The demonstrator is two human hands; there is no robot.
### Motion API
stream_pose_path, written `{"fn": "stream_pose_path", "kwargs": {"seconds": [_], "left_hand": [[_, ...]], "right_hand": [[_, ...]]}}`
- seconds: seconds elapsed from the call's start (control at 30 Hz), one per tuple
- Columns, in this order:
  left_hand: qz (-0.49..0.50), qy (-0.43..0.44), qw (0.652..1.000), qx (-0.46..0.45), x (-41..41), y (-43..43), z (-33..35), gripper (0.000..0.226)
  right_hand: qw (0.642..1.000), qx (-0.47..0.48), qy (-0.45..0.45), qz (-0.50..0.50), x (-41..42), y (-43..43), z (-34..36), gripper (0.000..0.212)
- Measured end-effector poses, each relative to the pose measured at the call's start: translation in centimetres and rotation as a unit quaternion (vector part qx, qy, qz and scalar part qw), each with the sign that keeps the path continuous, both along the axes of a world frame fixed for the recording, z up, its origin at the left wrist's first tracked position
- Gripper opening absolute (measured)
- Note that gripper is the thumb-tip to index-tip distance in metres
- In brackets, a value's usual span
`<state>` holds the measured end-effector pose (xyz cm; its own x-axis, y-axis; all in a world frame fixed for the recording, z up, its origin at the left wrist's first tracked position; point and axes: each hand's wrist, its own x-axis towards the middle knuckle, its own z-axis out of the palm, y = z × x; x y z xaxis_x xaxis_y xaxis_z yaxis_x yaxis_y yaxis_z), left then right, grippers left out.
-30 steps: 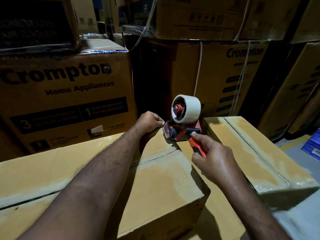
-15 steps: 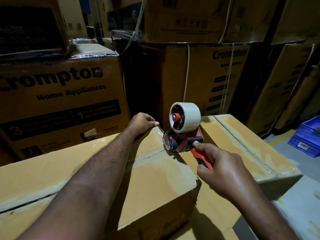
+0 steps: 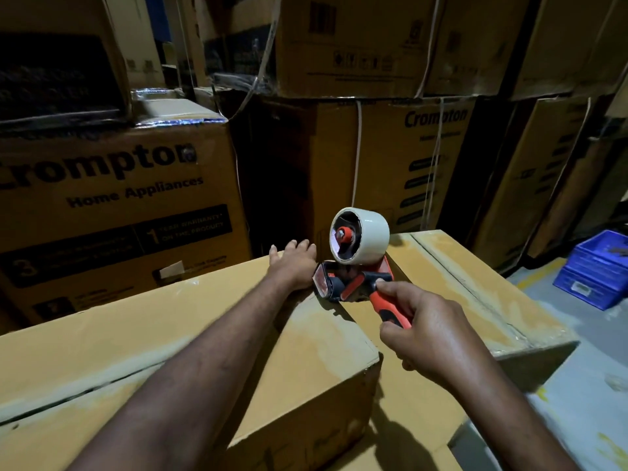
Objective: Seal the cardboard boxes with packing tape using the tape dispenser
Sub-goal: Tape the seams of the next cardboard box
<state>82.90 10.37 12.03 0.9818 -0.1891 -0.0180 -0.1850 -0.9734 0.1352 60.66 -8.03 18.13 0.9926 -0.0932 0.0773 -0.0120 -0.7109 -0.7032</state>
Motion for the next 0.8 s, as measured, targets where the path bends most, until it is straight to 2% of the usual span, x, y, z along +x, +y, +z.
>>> {"fn": "stream_pose_path", "kwargs": {"seconds": [0.1, 0.27, 0.5, 0.8], "left_hand": [[0.0, 0.037, 0.999, 0.008, 0.3, -0.1, 0.5, 0.088], [0.01, 0.062, 0.998, 0.017, 0.4, -0.5, 0.6, 0.075], [0.024, 0.052, 0.998, -0.003, -0.4, -1.0, 0.7, 0.065], [0.048, 0.02, 0.999, -0.003, -1.8, -2.1, 0.6, 0.069]], "right_hand": [[1.0, 0.007, 0.005, 0.0, 0.0, -0.1, -0.1, 0.061], [1.0, -0.002, 0.006, 0.005, -0.4, -0.5, -0.1, 0.062], [1.0, -0.021, -0.004, -0.01, -3.4, -1.1, -0.4, 0.064], [0.999, -0.027, 0.005, -0.043, -7.6, -1.8, -0.1, 0.064]]}}
